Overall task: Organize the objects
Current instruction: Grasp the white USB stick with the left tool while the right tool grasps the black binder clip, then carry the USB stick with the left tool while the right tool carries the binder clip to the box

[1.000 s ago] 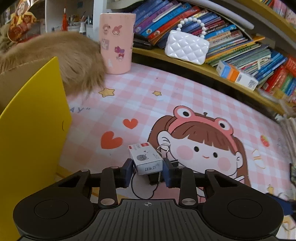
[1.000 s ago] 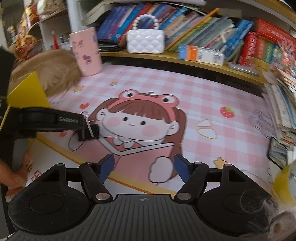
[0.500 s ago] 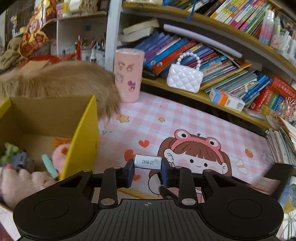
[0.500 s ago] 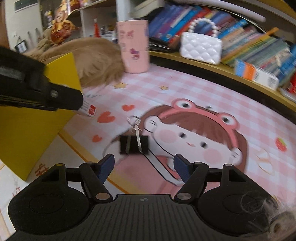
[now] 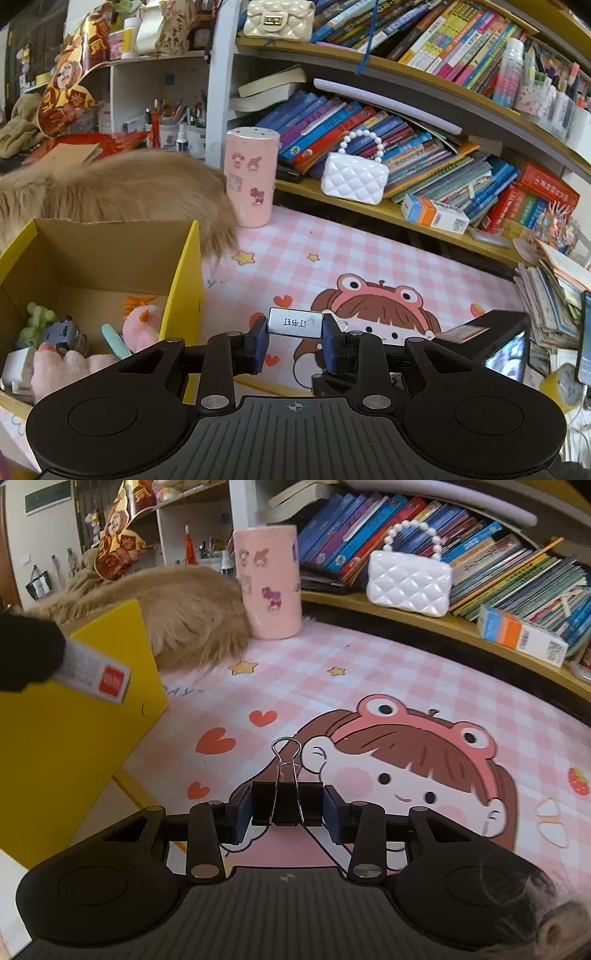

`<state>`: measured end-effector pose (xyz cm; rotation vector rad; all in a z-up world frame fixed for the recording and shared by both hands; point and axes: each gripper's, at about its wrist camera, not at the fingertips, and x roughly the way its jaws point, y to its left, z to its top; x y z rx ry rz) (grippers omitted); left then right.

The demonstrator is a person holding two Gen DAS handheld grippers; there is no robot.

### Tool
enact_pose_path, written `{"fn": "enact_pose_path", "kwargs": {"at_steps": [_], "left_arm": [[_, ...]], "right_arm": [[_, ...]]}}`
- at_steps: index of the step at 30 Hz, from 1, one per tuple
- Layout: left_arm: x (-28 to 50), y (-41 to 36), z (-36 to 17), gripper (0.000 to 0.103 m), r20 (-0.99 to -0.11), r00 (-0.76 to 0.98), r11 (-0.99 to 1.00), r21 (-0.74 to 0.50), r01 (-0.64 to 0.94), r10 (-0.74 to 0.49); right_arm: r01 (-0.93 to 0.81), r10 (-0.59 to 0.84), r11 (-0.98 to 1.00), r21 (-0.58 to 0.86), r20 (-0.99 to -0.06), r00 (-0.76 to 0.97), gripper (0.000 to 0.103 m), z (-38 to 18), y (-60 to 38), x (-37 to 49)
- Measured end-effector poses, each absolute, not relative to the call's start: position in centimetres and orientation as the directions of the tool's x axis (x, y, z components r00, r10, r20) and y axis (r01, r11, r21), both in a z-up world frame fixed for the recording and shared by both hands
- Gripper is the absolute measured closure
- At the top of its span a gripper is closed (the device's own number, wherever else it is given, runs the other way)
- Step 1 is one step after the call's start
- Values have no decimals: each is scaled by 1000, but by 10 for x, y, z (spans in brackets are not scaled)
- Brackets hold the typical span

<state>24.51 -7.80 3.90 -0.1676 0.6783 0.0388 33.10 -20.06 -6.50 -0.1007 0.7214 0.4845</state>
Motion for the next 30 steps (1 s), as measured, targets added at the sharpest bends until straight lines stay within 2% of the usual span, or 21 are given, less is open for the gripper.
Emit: {"fn": "enact_pose_path", "kwargs": {"at_steps": [9, 17, 30], "left_arm": [[219, -76, 47, 75, -619, 782, 986, -161, -34, -74], [192, -76, 43, 75, -612, 772, 976, -210, 51, -172], [142, -47, 38, 75, -589, 761, 961, -208, 181, -271]], "right_arm": [[-342, 334, 931, 125, -667, 667, 66, -35, -234, 295], [-259, 284, 956, 140, -672, 684, 66, -14, -252, 247], [-194, 210, 976, 103, -695, 687, 66, -3, -228, 167]]}}
